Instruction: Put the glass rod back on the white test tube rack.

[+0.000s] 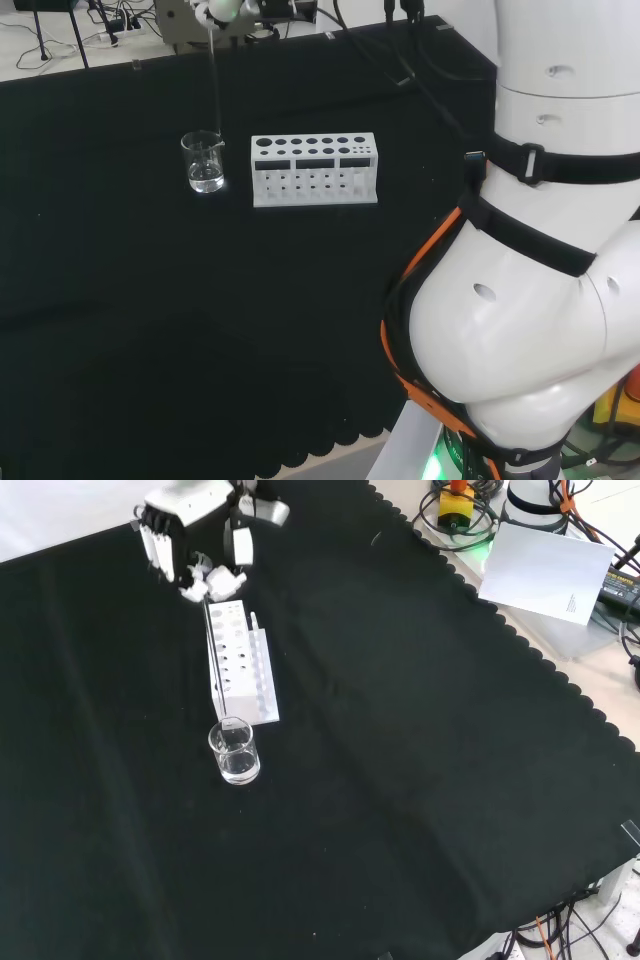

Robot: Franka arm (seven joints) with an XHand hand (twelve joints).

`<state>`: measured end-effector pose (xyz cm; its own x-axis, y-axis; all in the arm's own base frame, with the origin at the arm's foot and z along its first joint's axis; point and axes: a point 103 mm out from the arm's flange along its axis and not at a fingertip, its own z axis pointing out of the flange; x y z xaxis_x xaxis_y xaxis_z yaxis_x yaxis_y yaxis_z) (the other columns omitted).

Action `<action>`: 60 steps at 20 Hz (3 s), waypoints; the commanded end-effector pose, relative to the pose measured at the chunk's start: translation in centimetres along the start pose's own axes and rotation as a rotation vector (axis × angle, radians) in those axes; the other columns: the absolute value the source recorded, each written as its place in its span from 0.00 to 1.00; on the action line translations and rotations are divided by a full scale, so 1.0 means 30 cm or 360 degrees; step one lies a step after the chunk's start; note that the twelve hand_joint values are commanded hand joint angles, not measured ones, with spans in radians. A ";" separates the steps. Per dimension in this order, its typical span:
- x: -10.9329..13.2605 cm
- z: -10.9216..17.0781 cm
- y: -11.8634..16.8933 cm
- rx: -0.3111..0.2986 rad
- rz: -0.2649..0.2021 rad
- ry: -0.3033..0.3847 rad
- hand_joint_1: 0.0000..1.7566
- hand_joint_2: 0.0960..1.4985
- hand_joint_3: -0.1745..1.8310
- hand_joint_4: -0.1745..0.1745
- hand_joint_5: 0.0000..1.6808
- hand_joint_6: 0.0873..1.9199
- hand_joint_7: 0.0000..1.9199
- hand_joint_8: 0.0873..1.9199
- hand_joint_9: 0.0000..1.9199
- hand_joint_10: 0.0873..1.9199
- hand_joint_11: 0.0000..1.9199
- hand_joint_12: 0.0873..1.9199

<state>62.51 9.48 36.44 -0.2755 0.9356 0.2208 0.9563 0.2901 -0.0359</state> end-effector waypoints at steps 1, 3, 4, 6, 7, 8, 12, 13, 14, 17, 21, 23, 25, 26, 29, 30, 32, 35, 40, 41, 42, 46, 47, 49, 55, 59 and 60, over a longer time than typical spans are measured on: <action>-0.016 -0.090 -0.073 -0.0040 0.0030 0.0013 0.76 0.22 0.64 0.00 0.73 0.40 0.73 0.43 0.92 0.31 0.72 0.50; -0.033 -0.113 -0.087 -0.0054 0.0045 0.0009 0.76 0.22 0.64 0.00 0.73 0.40 0.73 0.43 0.92 0.31 0.72 0.50; -0.045 -0.122 -0.093 -0.0059 0.0054 0.0007 0.76 0.22 0.64 0.00 0.73 0.40 0.73 0.43 0.92 0.31 0.72 0.50; -0.072 -0.131 -0.102 -0.0056 0.0079 0.0006 0.76 0.22 0.64 0.00 0.73 0.40 0.73 0.43 0.92 0.31 0.72 0.50; -0.084 -0.134 -0.106 -0.0055 0.0089 0.0006 0.76 0.22 0.64 0.00 0.73 0.40 0.73 0.43 0.92 0.31 0.72 0.50; -0.096 -0.135 -0.109 -0.0053 0.0099 0.0002 0.76 0.22 0.64 0.00 0.73 0.40 0.73 0.43 0.92 0.31 0.72 0.50; -0.135 -0.143 -0.125 -0.0057 0.0125 -0.0002 0.76 0.22 0.64 0.00 0.73 0.40 0.73 0.43 0.92 0.31 0.72 0.50; -0.145 -0.146 -0.130 -0.0058 0.0132 -0.0002 0.76 0.22 0.64 0.00 0.73 0.40 0.73 0.43 0.92 0.31 0.72 0.50; -0.154 -0.148 -0.135 -0.0061 0.0139 -0.0002 0.76 0.22 0.64 0.00 0.73 0.40 0.73 0.43 0.92 0.31 0.72 0.50; -0.177 -0.153 -0.151 -0.0065 0.0156 0.0001 0.76 0.22 0.64 0.00 0.73 0.40 0.73 0.43 0.92 0.31 0.72 0.50; -0.190 -0.154 -0.165 -0.0066 0.0163 0.0003 0.76 0.22 0.64 0.00 0.73 0.40 0.73 0.43 0.92 0.31 0.72 0.50; -0.193 -0.153 -0.172 -0.0069 0.0157 0.0004 0.76 0.22 0.64 0.00 0.73 0.40 0.73 0.43 0.92 0.31 0.72 0.50; -0.195 -0.151 -0.186 -0.0070 0.0153 0.0002 0.76 0.22 0.64 0.00 0.73 0.40 0.73 0.43 0.92 0.31 0.72 0.50; -0.195 -0.150 -0.191 -0.0072 0.0151 0.0001 0.76 0.22 0.64 0.00 0.73 0.40 0.73 0.43 0.92 0.31 0.72 0.50; -0.191 -0.149 -0.206 -0.0081 0.0143 0.0000 0.76 0.22 0.64 0.00 0.73 0.40 0.73 0.43 0.92 0.31 0.72 0.50; -0.189 -0.149 -0.210 -0.0085 0.0140 -0.0001 0.76 0.22 0.64 0.00 0.73 0.40 0.73 0.43 0.92 0.31 0.72 0.50; -0.182 -0.148 -0.224 -0.0088 0.0133 -0.0008 0.76 0.22 0.64 0.00 0.73 0.40 0.73 0.43 0.92 0.31 0.72 0.50; -0.163 -0.146 -0.251 -0.0082 0.0126 -0.0009 0.76 0.22 0.64 0.00 0.73 0.40 0.73 0.43 0.92 0.31 0.72 0.50; -0.125 -0.127 -0.282 -0.0066 0.0117 -0.0008 0.76 0.22 0.64 0.00 0.73 0.40 0.73 0.43 0.92 0.31 0.72 0.50; -0.110 -0.116 -0.290 -0.0063 0.0116 -0.0005 0.76 0.22 0.64 0.00 0.73 0.40 0.73 0.43 0.92 0.31 0.72 0.50; -0.092 -0.101 -0.295 -0.0056 0.0111 0.0000 0.76 0.22 0.64 0.00 0.73 0.40 0.73 0.43 0.92 0.31 0.72 0.50; -0.054 -0.114 -0.294 -0.0033 0.0094 0.0011 0.76 0.22 0.64 0.00 0.73 0.40 0.73 0.43 0.92 0.31 0.72 0.50; -0.049 -0.124 -0.293 -0.0031 0.0094 0.0014 0.76 0.22 0.64 0.00 0.73 0.40 0.73 0.43 0.92 0.31 0.72 0.50; -0.046 -0.106 -0.286 -0.0030 0.0093 0.0022 0.76 0.22 0.64 0.00 0.73 0.40 0.73 0.43 0.92 0.31 0.72 0.50; -0.081 -0.021 -0.279 -0.0075 0.0043 0.0135 0.76 0.22 0.64 0.00 0.73 0.40 0.73 0.43 0.92 0.31 0.72 0.50; -0.121 -0.003 -0.286 -0.0066 0.0037 0.0152 0.76 0.22 0.64 0.00 0.73 0.40 0.73 0.43 0.92 0.31 0.72 0.50; -0.129 -0.002 -0.289 -0.0065 0.0030 0.0157 0.76 0.22 0.64 0.00 0.73 0.40 0.73 0.43 0.92 0.31 0.72 0.50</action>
<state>55.15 4.44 37.36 -0.2431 0.9269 0.2859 0.9666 0.2563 -0.0092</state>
